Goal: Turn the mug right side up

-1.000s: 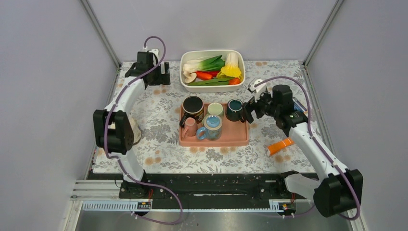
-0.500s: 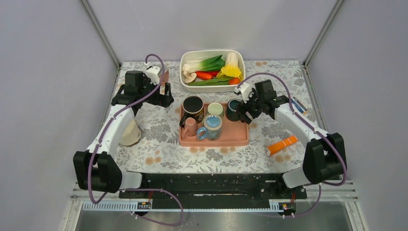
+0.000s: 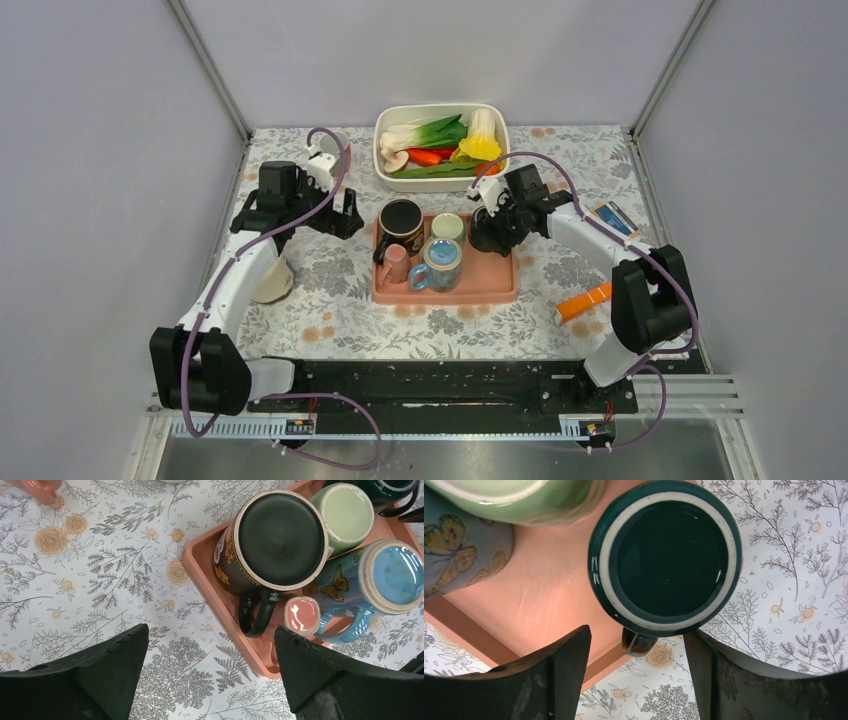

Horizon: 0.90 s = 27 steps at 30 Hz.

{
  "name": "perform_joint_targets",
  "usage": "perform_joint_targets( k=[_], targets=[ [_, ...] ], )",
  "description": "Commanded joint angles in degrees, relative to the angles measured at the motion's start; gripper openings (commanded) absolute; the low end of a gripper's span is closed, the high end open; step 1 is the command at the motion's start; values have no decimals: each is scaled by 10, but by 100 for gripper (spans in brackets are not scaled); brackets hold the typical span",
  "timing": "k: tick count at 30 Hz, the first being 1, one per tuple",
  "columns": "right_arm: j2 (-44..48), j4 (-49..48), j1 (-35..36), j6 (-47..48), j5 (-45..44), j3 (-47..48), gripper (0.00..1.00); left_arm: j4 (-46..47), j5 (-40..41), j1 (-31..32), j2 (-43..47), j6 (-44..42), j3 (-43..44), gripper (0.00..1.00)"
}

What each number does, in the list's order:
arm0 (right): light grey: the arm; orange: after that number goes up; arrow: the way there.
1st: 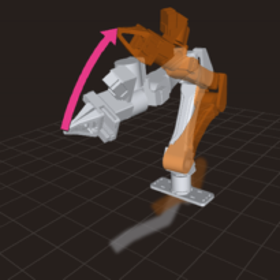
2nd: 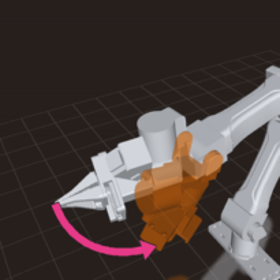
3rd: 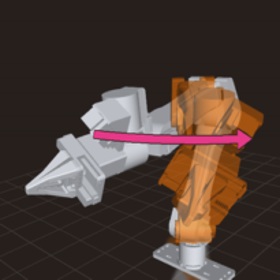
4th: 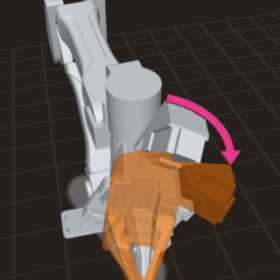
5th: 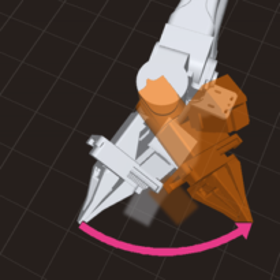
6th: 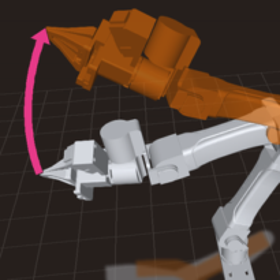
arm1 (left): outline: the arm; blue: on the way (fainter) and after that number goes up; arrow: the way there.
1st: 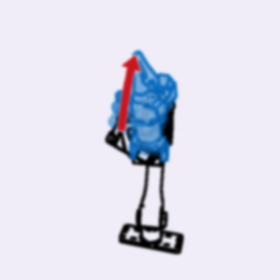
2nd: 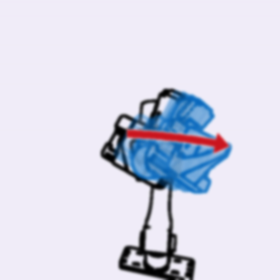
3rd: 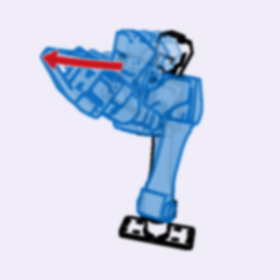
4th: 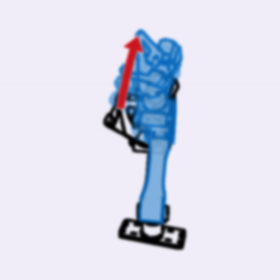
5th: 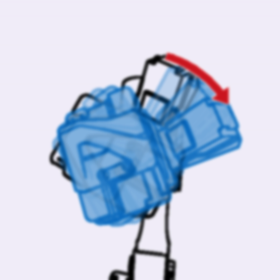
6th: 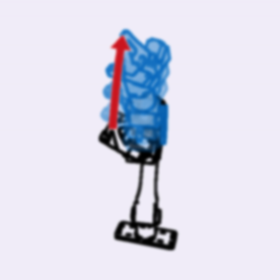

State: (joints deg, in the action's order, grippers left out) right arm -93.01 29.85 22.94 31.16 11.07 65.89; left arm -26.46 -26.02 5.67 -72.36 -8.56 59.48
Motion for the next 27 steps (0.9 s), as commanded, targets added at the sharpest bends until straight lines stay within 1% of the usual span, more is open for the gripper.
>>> perform_joint_targets(
  k=[1,4,13,20,23,24,26,27],
  targets=[
    [-3,-15,4,0,-35,13,75,42,-28,-6,19,-1,-5,99],
    [-4,-29,4,-4,-36,3,69,46,-32,-6,15,4,-7,99],
    [-22,-30,4,-6,-25,1,61,49,-37,-7,11,5,-10,99],
    [-29,-30,4,-5,-24,2,46,51,-39,-10,6,8,-11,99],
    [-31,-30,4,-6,-21,3,32,52,-41,-9,7,8,-12,99],
    [-31,-29,4,-6,-21,4,22,53,-42,-9,7,8,-13,99],
    [-32,-22,4,-4,-20,9,6,53,-47,-10,7,8,-12,99],
    [-32,-16,4,-1,-20,14,0,53,-51,-10,7,9,-13,99]
  ],
)
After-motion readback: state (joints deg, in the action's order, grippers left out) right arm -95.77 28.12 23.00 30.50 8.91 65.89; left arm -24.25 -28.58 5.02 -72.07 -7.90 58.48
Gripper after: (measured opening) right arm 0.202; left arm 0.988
